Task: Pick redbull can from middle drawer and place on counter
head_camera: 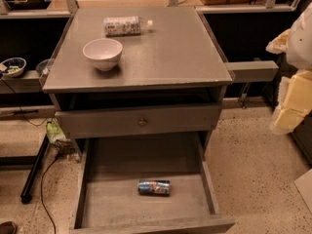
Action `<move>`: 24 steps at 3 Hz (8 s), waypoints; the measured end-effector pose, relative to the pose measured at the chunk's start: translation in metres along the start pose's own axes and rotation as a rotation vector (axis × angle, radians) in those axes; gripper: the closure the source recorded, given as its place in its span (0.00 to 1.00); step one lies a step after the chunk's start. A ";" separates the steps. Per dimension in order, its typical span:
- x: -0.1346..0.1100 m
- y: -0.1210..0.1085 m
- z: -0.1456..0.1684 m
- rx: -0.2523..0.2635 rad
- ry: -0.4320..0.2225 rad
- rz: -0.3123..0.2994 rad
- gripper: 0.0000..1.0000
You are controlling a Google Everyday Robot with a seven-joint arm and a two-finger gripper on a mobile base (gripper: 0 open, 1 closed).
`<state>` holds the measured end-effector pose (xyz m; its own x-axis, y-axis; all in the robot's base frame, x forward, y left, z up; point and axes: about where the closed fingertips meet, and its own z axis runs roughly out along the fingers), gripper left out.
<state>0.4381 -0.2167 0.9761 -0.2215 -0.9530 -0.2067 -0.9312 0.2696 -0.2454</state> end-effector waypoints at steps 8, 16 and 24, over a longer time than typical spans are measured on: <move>0.014 0.015 0.145 -0.175 -0.149 -0.035 0.00; -0.024 0.090 0.338 -0.321 -0.162 -0.061 0.00; -0.090 0.083 0.476 -0.416 -0.230 -0.052 0.00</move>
Offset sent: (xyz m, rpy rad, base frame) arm 0.0196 -0.0120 -0.0554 0.0358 0.0531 -0.0154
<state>0.5185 -0.0427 0.5237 -0.1453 -0.8960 -0.4196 -0.9866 0.0993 0.1296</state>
